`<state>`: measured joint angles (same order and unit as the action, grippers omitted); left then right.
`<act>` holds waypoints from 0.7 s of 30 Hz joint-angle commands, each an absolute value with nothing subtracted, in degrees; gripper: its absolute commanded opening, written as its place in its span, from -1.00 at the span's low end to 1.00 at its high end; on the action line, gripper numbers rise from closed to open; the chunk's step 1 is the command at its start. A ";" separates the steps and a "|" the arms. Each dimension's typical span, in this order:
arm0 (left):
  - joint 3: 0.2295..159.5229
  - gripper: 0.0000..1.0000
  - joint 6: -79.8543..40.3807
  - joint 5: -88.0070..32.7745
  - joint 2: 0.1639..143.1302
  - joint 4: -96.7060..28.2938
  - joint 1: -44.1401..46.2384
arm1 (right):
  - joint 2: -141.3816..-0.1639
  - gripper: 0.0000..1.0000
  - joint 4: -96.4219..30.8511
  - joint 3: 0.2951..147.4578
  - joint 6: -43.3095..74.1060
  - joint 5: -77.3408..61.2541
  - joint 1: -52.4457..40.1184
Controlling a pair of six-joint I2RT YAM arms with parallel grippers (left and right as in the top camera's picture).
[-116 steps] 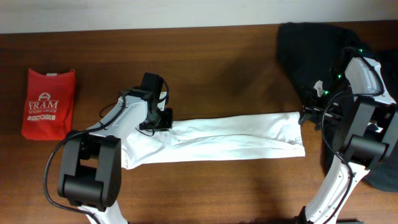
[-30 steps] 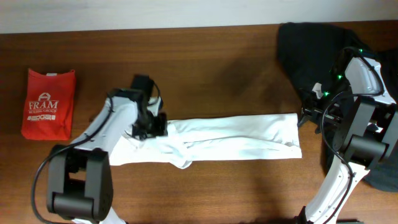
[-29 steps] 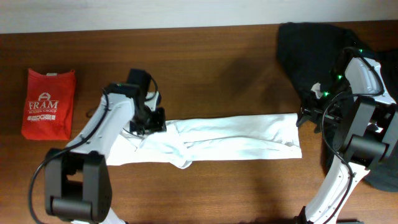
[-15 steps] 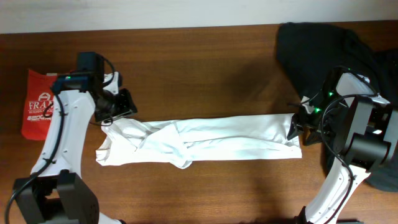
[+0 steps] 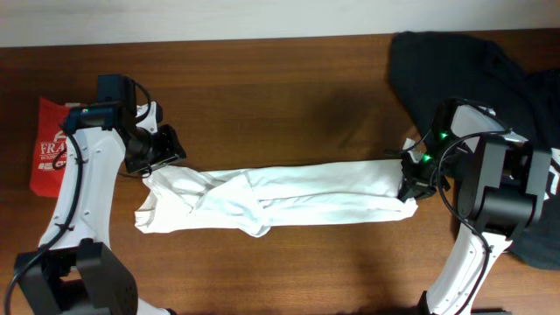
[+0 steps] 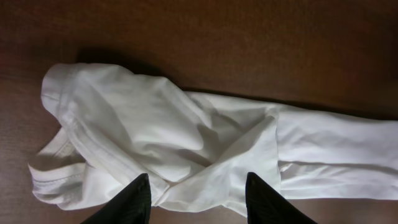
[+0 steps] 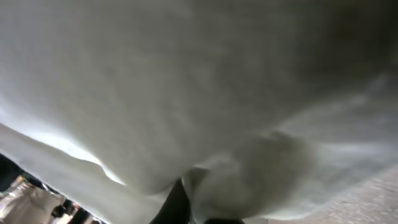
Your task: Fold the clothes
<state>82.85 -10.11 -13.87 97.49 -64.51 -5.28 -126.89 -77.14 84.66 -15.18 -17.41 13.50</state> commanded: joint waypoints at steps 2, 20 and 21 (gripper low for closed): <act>83.64 -0.03 -9.32 -13.67 96.18 -64.60 -6.20 | -127.42 -0.92 -76.77 93.23 -6.70 -4.08 13.30; 83.64 -0.01 -9.32 -13.65 96.18 -64.36 -7.42 | -127.44 -0.90 -91.81 113.65 -3.42 -0.58 -5.10; 83.64 -0.01 -9.32 -13.65 96.18 -64.36 -7.42 | -127.44 -0.90 -92.49 113.65 -2.46 -0.58 -7.46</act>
<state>82.85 -10.11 -13.87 97.49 -64.38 -7.20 -127.68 -91.22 113.56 -4.36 -1.37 -2.42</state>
